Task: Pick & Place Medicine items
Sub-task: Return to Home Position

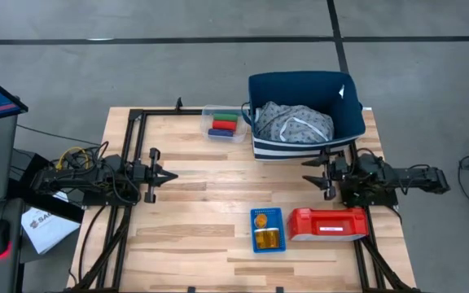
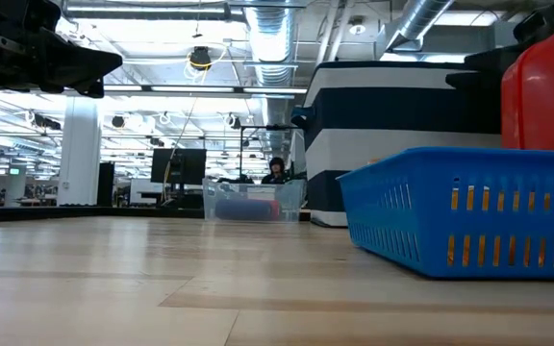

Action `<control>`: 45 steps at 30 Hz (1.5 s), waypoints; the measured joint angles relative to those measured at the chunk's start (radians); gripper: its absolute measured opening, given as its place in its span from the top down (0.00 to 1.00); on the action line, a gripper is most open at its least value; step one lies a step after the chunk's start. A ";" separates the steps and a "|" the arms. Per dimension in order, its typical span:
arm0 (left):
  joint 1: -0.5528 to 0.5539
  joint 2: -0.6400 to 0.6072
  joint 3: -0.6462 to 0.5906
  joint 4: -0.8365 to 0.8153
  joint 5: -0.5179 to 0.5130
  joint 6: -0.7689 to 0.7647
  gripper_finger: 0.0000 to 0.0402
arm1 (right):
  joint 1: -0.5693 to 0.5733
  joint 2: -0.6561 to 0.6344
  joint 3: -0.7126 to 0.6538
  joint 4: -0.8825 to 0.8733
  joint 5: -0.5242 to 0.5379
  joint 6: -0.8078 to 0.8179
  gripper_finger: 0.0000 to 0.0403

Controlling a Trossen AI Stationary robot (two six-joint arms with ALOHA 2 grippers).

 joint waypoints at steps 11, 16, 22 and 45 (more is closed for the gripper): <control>0.000 0.001 0.000 -0.002 0.000 0.000 1.00 | 0.007 0.000 0.000 -0.015 0.001 0.000 0.46; 0.000 0.001 0.000 -0.002 0.000 0.000 1.00 | 0.002 0.004 0.000 -0.028 0.001 0.000 0.46; 0.000 0.001 0.000 -0.002 0.000 0.000 1.00 | 0.002 0.003 0.000 -0.028 0.001 0.000 0.46; 0.000 0.001 0.000 -0.002 0.000 0.000 1.00 | 0.002 0.003 0.000 -0.028 0.002 0.001 0.46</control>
